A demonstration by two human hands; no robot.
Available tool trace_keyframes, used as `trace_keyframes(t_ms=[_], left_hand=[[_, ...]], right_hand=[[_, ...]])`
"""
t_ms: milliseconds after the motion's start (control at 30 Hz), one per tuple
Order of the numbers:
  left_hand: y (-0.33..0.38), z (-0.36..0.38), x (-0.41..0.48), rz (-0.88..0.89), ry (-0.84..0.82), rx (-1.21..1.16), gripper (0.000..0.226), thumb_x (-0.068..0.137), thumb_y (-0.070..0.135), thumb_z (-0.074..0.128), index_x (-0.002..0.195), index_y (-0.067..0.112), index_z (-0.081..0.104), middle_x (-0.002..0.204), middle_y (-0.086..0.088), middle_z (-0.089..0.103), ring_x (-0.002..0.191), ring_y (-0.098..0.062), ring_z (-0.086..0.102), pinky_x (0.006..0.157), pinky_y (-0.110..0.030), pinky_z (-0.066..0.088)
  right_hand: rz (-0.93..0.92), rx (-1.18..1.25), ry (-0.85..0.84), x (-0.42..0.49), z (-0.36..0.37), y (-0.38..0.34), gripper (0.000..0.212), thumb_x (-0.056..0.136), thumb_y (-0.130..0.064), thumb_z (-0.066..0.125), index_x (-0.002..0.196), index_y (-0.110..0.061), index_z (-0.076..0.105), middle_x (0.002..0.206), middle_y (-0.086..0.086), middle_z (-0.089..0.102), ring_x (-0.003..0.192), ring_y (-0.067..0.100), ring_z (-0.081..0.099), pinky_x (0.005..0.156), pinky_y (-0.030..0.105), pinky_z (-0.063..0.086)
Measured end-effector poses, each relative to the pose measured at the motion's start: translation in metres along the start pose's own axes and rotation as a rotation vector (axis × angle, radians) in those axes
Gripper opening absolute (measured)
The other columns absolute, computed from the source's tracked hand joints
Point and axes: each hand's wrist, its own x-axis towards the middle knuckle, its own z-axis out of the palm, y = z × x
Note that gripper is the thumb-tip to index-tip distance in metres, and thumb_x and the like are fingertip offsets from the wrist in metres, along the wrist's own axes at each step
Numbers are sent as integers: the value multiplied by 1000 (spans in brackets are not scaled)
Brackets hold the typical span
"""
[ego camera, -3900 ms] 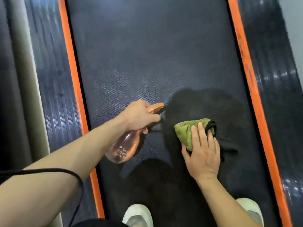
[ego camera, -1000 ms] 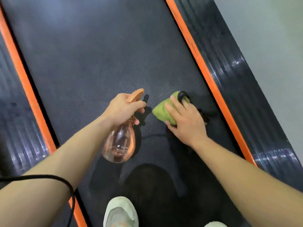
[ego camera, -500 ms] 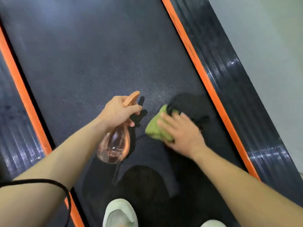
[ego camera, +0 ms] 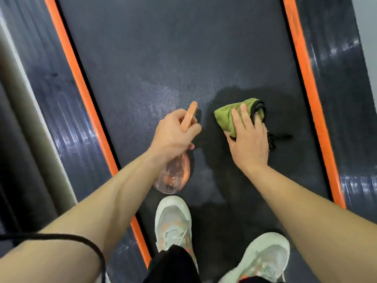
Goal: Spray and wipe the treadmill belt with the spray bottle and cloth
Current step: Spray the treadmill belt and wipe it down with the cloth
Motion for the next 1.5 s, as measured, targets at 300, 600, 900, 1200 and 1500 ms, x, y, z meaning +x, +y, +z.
trace_keyframes(t_ms=[300,600,900,1200,1500], left_hand=[[-60,-10,-101,-151,98,-64,4,88,18,69,87,21,67,72,5,67,47,-15,72,47,-16,47],[-89,3,-142,-222,205,-67,4,90,22,67,92,22,64,82,6,71,50,-16,74,59,-24,56],[-130,29,-176,-296,177,-250,4,91,21,67,94,18,67,85,1,69,52,-18,75,68,-36,60],[-173,24,-204,-298,135,-434,6,89,14,71,85,10,71,91,-3,67,51,-12,68,81,-56,64],[-203,44,-208,-309,181,-424,11,93,15,70,95,4,70,94,-8,65,59,-9,67,68,-39,67]], right_hand=[[-1,37,-247,-22,-28,-8,58,101,-29,55,155,-25,34,168,-6,19,145,38,28,107,60,43],[-88,197,-433,-97,-23,-13,54,103,-18,53,155,-26,39,167,-6,26,146,31,36,111,45,39],[-131,105,-373,-136,-4,-13,52,103,-17,52,153,-26,41,166,-4,28,145,33,36,107,54,45],[-142,-58,-300,-224,48,-69,69,95,-31,64,157,-24,34,168,-1,23,150,34,28,112,50,42],[-418,-283,-300,-243,62,-20,90,86,-30,74,161,-30,23,170,1,17,150,48,19,110,69,35]])
